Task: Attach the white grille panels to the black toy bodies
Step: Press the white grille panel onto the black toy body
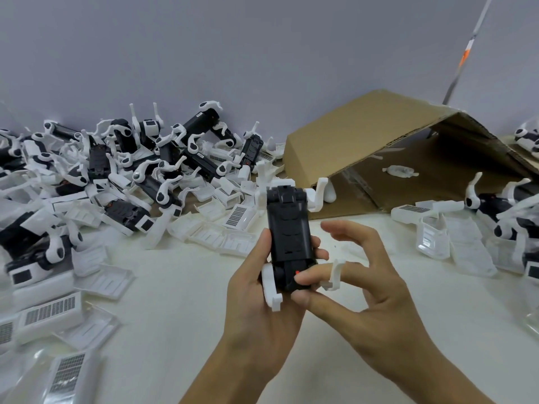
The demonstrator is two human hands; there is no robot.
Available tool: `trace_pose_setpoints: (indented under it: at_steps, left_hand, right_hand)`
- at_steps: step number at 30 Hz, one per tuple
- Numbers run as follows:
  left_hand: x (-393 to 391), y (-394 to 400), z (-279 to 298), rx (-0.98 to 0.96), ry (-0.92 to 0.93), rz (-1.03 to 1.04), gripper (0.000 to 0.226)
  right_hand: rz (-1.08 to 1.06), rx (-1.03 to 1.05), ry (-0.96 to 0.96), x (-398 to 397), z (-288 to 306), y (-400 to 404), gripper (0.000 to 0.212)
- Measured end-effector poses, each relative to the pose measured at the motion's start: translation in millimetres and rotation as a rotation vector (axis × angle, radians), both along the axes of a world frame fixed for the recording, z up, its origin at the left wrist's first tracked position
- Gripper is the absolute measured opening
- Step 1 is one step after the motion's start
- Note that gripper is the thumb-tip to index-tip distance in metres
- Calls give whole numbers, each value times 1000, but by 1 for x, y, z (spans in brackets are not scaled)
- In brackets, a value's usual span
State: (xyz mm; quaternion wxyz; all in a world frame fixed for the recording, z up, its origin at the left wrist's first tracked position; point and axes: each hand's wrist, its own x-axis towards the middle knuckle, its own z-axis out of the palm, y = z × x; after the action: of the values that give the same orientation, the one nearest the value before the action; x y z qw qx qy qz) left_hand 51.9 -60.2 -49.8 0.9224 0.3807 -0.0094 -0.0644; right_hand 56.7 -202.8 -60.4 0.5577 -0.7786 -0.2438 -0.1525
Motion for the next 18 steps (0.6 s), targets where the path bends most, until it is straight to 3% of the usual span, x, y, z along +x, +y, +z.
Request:
trace_pose_setpoints:
  at_steps: [4,8,12,16,18]
  left_hand:
    - [2,0,0,0,40,46,45]
    - [8,1,1,127,-25,111,32]
    - [15,9,1,371,-205,155,36]
    - [25,31,-4,542,-294,185,36]
    - [31,43,-14,814,-364,259,35]
  right_hand:
    - [54,14,95,2,3,-2,32]
    - [222,399,495,16,11,-7,70]
    - [201,358,516,15,10,-4,40]
    - [223,431,588,12,10,-2,33]
    - [221,476,674,12,11,-1,37]
